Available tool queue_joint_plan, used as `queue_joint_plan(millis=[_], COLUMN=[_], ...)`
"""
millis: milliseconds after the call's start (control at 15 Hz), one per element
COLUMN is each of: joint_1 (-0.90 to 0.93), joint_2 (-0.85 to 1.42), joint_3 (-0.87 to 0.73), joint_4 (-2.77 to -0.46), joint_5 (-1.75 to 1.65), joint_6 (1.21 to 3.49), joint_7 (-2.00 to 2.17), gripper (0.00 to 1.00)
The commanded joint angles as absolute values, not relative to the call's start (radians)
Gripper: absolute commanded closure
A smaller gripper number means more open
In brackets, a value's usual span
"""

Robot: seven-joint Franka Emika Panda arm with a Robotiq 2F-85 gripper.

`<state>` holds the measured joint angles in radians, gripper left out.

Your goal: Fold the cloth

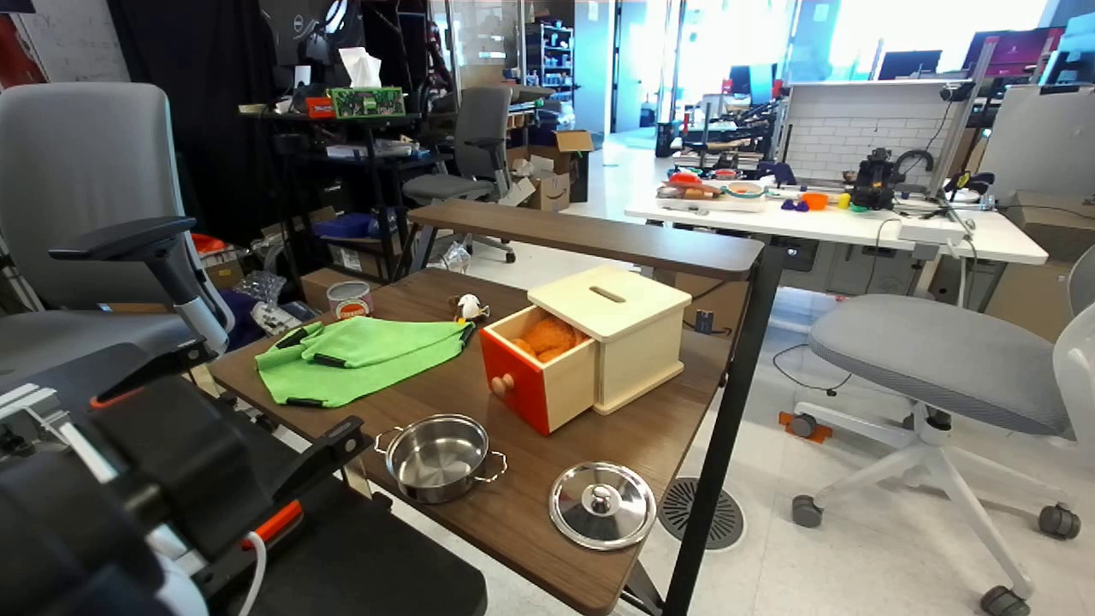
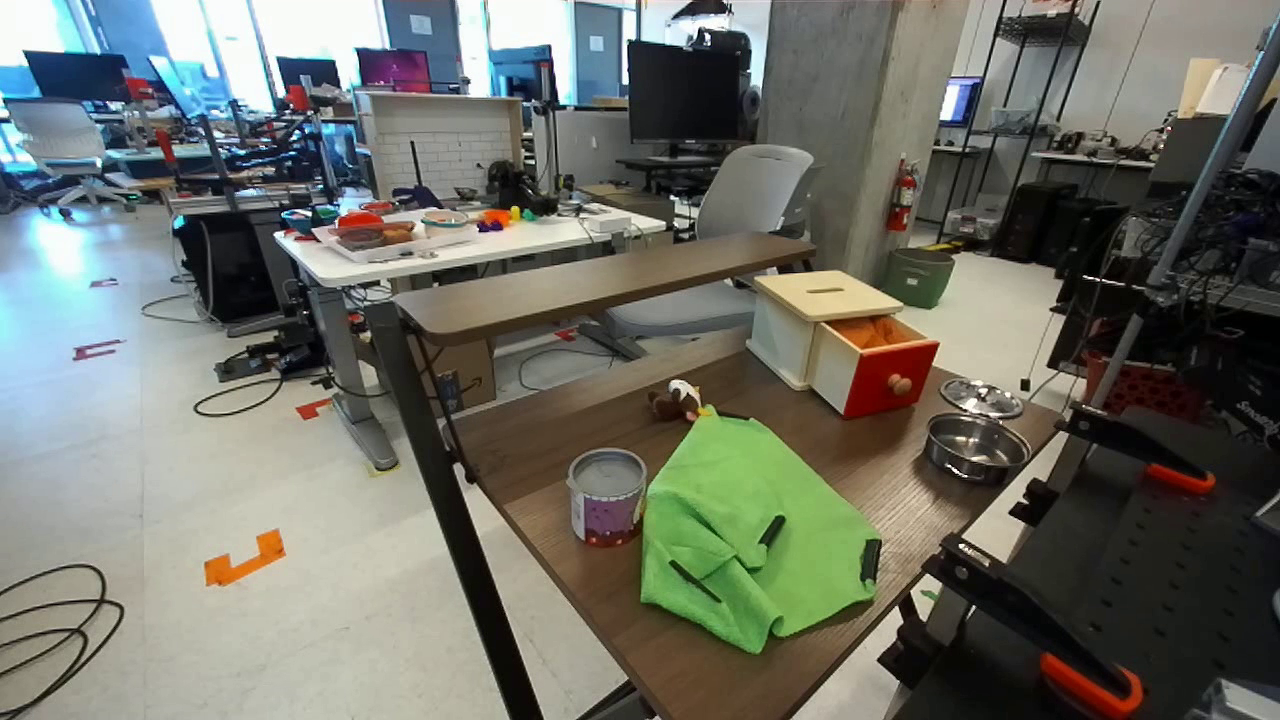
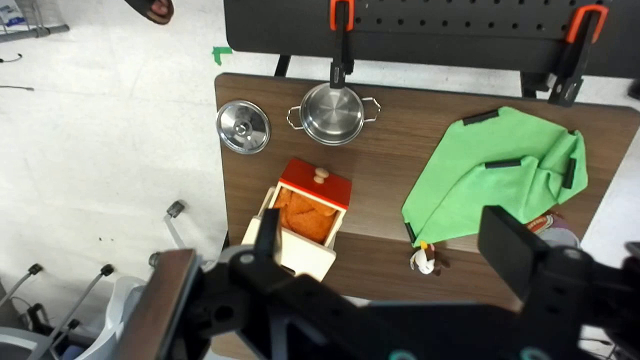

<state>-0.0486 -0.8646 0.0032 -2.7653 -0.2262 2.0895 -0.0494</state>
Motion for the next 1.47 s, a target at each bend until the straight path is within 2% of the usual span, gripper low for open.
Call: queue_joint_plan(millis=[0, 800, 1400], joint_1=[-0.049, -0.053, -0.004], joint_2=[-0.718, -0.078, 0.314], joint_3=[0.004, 0.033, -0.011], joint_4=[-2.764, -2.618, -2.276], joint_5=[-0.22, -0.246, -0.267], joint_6=[2.244, 2.622, 2.617], joint_7=[-0.007, 0.018, 0.024], gripper=[0.0, 0.0, 0.0])
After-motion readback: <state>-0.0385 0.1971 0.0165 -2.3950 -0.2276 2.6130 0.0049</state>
